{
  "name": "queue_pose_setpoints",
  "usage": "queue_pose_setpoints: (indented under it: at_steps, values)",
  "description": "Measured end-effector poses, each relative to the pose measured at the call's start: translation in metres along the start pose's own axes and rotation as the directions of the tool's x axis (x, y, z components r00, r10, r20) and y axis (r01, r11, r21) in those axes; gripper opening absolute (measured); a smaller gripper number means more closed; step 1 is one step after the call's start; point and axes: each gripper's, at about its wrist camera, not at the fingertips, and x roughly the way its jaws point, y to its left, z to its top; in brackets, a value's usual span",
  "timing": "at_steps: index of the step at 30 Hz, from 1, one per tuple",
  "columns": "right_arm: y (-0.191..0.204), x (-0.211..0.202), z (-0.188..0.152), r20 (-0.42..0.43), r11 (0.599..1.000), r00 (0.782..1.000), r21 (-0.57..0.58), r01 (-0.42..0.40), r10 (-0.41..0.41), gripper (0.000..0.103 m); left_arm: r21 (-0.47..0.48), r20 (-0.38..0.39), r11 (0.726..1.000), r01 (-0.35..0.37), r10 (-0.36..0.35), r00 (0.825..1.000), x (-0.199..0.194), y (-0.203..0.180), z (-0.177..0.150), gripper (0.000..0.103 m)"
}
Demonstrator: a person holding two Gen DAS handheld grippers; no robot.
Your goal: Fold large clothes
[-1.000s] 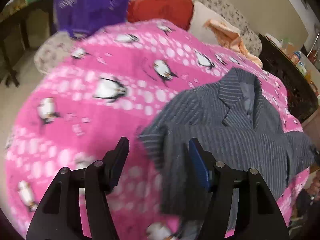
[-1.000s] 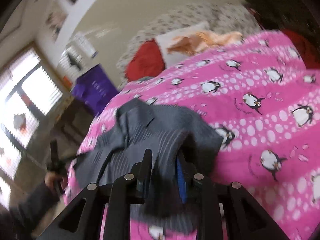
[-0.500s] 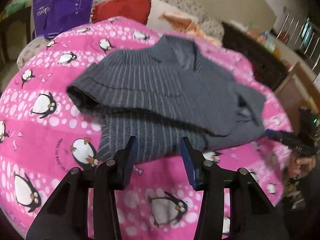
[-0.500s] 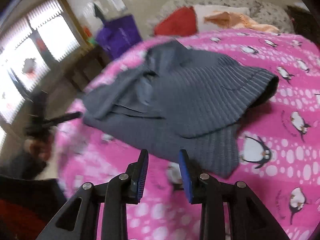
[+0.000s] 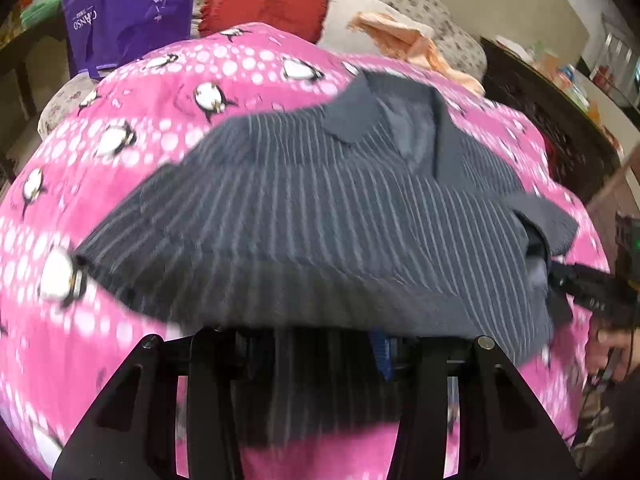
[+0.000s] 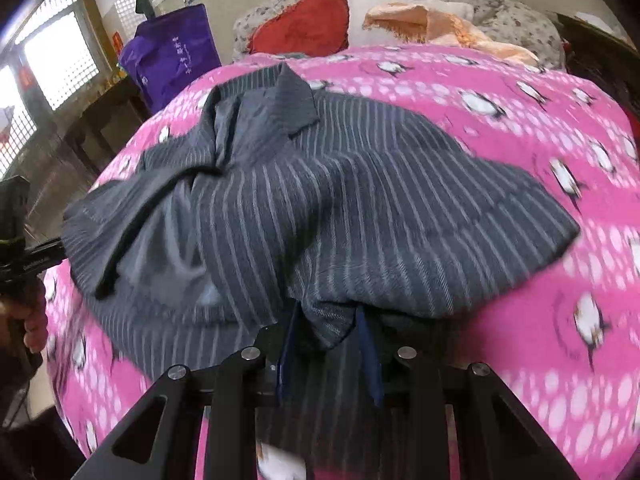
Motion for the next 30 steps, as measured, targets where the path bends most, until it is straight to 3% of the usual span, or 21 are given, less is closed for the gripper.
queue_pose_setpoints:
  at_steps: [4, 9, 13, 17, 21, 24, 27, 29, 30]
  values:
    - [0.006, 0.013, 0.05, 0.084, 0.999, 0.996, 0.024, -0.042, 0.04, 0.028, -0.115, 0.042, 0.993, -0.007, 0.012, 0.999, 0.01, 0.017, 0.047, 0.043]
    - [0.003, -0.009, 0.095, 0.269, 0.998, 0.963, 0.069, -0.012, -0.007, 0.028, -0.234, 0.113, 0.965, -0.119, 0.149, 0.982, 0.006, 0.045, 0.088, 0.043]
    - [0.006, -0.032, 0.088, 0.337, 0.998, 0.94, 0.046, 0.036, -0.05, 0.028, -0.221, 0.13, 0.961, -0.167, 0.198, 0.971, -0.001, 0.047, 0.081, 0.043]
    - [0.007, -0.054, 0.068, 0.383, 0.998, 0.922, 0.024, 0.052, -0.057, 0.029, -0.192, 0.178, 0.972, -0.136, 0.171, 0.969, -0.008, 0.033, 0.068, 0.043]
    - [0.018, -0.036, 0.058, 0.298, 0.999, 0.955, -0.026, 0.024, -0.015, 0.029, -0.11, 0.231, 0.988, -0.104, 0.127, 0.965, -0.006, 0.0, 0.067, 0.043]
    - [0.03, -0.015, 0.055, 0.237, 0.998, 0.971, -0.061, -0.006, 0.02, 0.029, -0.062, 0.222, 0.995, -0.075, 0.087, 0.971, 0.007, -0.018, 0.072, 0.044]
    - [0.046, 0.013, 0.062, 0.131, 0.992, 0.987, -0.09, -0.084, 0.096, 0.029, -0.023, 0.183, 0.988, -0.153, 0.154, 0.971, 0.03, -0.019, 0.069, 0.044]
    - [0.057, 0.03, 0.07, 0.113, 0.991, 0.991, -0.124, -0.057, 0.071, 0.029, -0.033, 0.107, 0.978, -0.204, 0.206, 0.973, 0.053, -0.003, 0.058, 0.044]
    - [0.059, 0.038, 0.076, 0.127, 0.991, 0.991, -0.127, -0.033, 0.05, 0.029, -0.045, 0.093, 0.98, -0.196, 0.2, 0.975, 0.059, 0.004, 0.051, 0.044]
